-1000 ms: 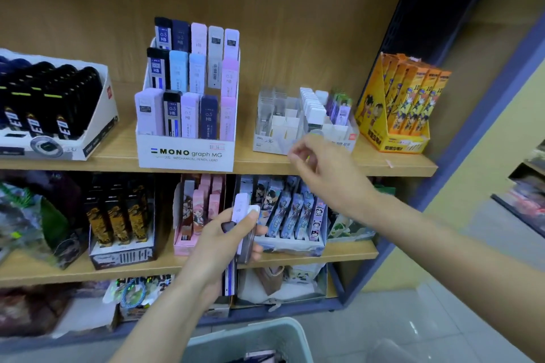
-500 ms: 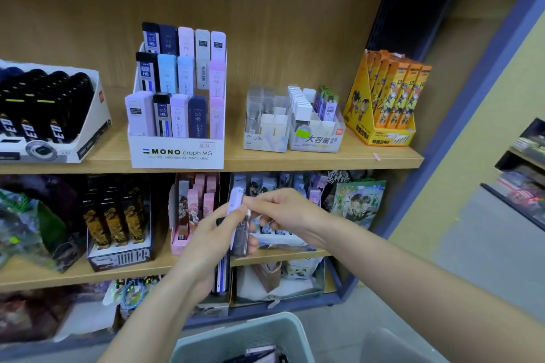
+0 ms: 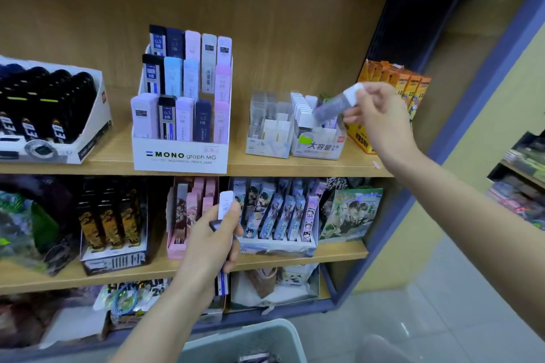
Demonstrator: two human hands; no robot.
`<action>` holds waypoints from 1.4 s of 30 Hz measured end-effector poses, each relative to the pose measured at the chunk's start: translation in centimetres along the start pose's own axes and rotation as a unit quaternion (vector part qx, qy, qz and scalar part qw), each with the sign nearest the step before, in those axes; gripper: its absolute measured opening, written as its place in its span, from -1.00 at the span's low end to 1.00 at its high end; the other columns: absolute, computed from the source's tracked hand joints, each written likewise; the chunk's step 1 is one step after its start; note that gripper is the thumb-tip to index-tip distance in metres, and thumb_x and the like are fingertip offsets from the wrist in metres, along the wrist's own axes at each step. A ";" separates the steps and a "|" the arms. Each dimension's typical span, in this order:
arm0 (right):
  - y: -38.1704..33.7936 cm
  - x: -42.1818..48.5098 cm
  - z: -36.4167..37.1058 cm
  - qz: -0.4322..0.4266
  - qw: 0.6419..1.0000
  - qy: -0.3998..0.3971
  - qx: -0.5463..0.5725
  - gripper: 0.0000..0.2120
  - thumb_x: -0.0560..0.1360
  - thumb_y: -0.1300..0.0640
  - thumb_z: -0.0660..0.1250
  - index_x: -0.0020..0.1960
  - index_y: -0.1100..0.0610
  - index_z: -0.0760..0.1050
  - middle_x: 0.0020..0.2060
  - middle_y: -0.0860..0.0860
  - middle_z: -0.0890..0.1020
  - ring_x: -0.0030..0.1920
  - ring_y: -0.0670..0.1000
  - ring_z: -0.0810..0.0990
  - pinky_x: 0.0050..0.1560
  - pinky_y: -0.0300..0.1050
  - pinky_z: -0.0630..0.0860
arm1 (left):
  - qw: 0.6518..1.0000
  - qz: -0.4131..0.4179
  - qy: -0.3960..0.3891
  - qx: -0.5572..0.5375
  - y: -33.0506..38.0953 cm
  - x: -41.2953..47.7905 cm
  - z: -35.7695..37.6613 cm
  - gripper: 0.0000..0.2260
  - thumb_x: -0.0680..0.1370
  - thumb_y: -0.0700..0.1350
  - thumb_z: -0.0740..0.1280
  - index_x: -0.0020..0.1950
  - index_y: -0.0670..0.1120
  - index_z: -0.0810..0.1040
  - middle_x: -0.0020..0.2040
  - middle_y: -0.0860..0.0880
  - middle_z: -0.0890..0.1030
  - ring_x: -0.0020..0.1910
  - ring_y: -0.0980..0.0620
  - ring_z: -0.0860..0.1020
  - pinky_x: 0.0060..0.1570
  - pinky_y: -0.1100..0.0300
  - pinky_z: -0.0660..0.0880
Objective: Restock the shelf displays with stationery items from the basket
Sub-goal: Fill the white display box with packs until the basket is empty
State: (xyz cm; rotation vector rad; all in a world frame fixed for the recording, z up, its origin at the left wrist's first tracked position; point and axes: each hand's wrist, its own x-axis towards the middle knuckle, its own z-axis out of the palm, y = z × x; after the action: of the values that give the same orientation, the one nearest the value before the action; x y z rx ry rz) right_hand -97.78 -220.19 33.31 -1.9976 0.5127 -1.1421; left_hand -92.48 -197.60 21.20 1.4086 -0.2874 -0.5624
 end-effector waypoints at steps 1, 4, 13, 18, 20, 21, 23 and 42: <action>0.2 1.0 0.1 -0.017 0.999 0.019 -0.021 -0.94 0.63 0.20 0.13 0.02 0.11 0.36 -0.22 0.03 0.58 -0.36 -0.18 0.57 -0.20 -0.26 0.57 | 1.000 -0.001 0.005 -0.007 -0.1 0.1 0.1 -0.73 0.61 -0.01 0.20 -0.04 -0.24 0.42 -0.49 -0.02 0.34 -0.67 0.11 0.20 -0.64 0.31 0.16; 1.1 3.5 0.8 -0.057 0.994 0.028 -0.094 -0.95 0.62 0.20 0.14 0.05 0.12 0.36 -0.22 -0.05 0.54 -0.26 -0.12 0.58 -0.08 -0.15 0.57 | 0.999 -0.007 0.024 -0.021 -0.3 0.3 0.2 -0.78 0.62 -0.04 0.20 -0.03 -0.22 0.37 -0.55 -0.01 0.37 -0.69 0.11 0.19 -0.65 0.32 0.15; 3.0 7.9 3.1 -0.102 0.934 -0.117 -0.323 -0.89 0.53 0.24 0.31 0.03 0.18 0.58 -0.07 0.09 0.61 -0.03 0.04 0.53 0.05 -0.07 0.48 | 1.000 -0.009 0.020 -0.022 -0.5 1.1 -0.2 -0.81 0.61 -0.10 0.22 0.00 -0.23 0.38 -0.51 -0.03 0.48 -0.69 0.08 0.20 -0.59 0.26 0.21; 2.7 8.6 4.3 -0.105 0.914 -0.139 -0.367 -0.93 0.45 0.23 0.41 -0.07 0.14 0.60 -0.20 0.02 0.61 0.03 0.11 0.56 0.09 0.10 0.49 | 0.999 -0.019 0.009 -0.036 -0.7 1.4 -0.3 -0.83 0.60 -0.15 0.23 0.04 -0.26 0.41 -0.57 0.01 0.45 -0.68 0.09 0.22 -0.59 0.25 0.23; 2.7 8.7 4.9 -0.096 0.905 -0.143 -0.390 -0.92 0.45 0.21 0.42 -0.05 0.13 0.61 -0.14 0.04 0.64 0.05 0.09 0.56 0.07 0.06 0.50 | 0.999 -0.018 0.008 -0.038 -0.7 1.6 -0.2 -0.85 0.60 -0.15 0.24 0.04 -0.24 0.42 -0.51 0.00 0.49 -0.67 0.08 0.25 -0.57 0.24 0.24; 2.7 8.8 5.2 -0.096 0.901 -0.137 -0.401 -0.92 0.46 0.19 0.42 -0.04 0.12 0.62 -0.11 0.05 0.66 0.06 0.09 0.55 0.06 0.04 0.50 | 0.999 -0.016 0.007 -0.037 -0.8 1.7 -0.2 -0.86 0.59 -0.15 0.25 0.05 -0.23 0.42 -0.46 0.00 0.52 -0.66 0.08 0.26 -0.56 0.24 0.26; 2.8 9.0 5.5 -0.101 0.894 -0.119 -0.420 -0.90 0.46 0.16 0.41 -0.02 0.11 0.62 -0.06 0.07 0.66 0.08 0.10 0.54 0.06 0.03 0.49 | 0.999 -0.009 0.006 -0.032 -0.9 1.8 -0.1 -0.88 0.59 -0.15 0.26 0.03 -0.20 0.42 -0.40 -0.01 0.55 -0.65 0.08 0.28 -0.56 0.24 0.26; -1.3 -7.9 6.5 -0.026 0.910 -0.394 -0.124 -0.93 0.56 0.07 0.29 -0.09 0.03 0.50 -0.30 -0.10 0.57 -0.25 -0.08 0.60 -0.21 -0.21 0.54 | 0.997 0.062 -0.038 0.017 -0.4 1.0 0.0 -0.94 0.58 -0.14 0.28 -0.04 -0.13 0.48 -0.38 0.04 0.52 -0.63 0.10 0.25 -0.58 0.26 0.21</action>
State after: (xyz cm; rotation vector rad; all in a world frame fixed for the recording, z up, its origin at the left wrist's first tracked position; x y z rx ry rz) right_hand -96.37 -211.43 28.02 -2.4772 0.1768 -0.2214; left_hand -91.74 -198.13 20.62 1.3931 -0.4441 -0.5123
